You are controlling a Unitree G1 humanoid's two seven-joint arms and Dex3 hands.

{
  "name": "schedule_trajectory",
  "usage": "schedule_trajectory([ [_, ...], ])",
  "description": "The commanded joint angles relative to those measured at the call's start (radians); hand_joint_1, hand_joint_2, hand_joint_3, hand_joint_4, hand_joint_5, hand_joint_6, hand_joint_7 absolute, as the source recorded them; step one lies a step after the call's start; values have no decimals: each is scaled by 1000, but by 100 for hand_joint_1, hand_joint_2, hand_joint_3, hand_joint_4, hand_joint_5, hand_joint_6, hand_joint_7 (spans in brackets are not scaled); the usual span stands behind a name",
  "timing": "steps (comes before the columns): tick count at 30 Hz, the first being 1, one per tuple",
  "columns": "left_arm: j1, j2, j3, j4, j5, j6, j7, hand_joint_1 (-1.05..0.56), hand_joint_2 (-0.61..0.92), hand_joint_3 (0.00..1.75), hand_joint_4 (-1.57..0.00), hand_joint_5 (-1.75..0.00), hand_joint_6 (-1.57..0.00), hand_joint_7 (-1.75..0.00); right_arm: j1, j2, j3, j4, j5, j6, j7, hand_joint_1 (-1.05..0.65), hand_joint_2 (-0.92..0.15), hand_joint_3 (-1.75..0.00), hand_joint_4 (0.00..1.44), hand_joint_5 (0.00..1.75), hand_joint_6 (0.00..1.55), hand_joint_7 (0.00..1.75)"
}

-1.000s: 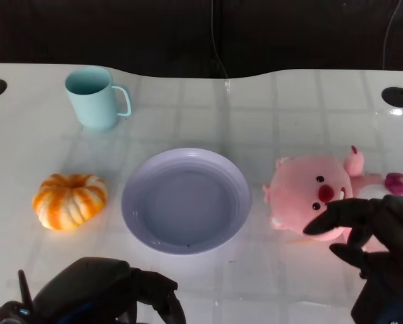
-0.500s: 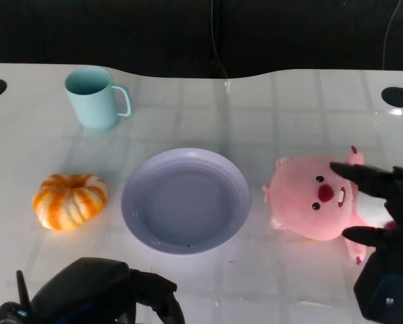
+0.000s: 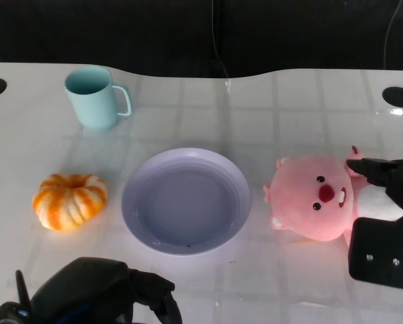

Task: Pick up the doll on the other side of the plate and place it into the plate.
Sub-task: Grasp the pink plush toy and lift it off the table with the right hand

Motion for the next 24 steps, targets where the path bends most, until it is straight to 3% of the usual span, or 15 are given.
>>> schedule_trajectory([
  [1, 17, 8, 0, -6, 8, 2, 4, -19, 92, 27, -72, -123, -86, -62, -28, -13, 19, 76, -9, 1, -13, -63, -89, 0, 2, 35, 23, 1],
  [11, 59, 14, 15, -54, 12, -16, 1, -19, 92, 24, -72, -117, -87, -58, -97, 5, 81, 259, 2, 10, -30, -63, -92, -1, 3, 29, 22, 1],
  [21, 71, 12, 20, -75, 5, 0, -8, -19, 92, 26, -72, -114, -87, -57, -235, 66, 157, 599, 31, -69, -152, -66, -92, -3, 18, 20, 32, 2],
  [24, 72, 15, 18, -75, 11, -7, -5, -19, 92, 25, -73, -123, -89, -57, -279, 100, 184, 717, 40, -102, -209, -66, -92, -7, 30, 17, 42, 4],
])
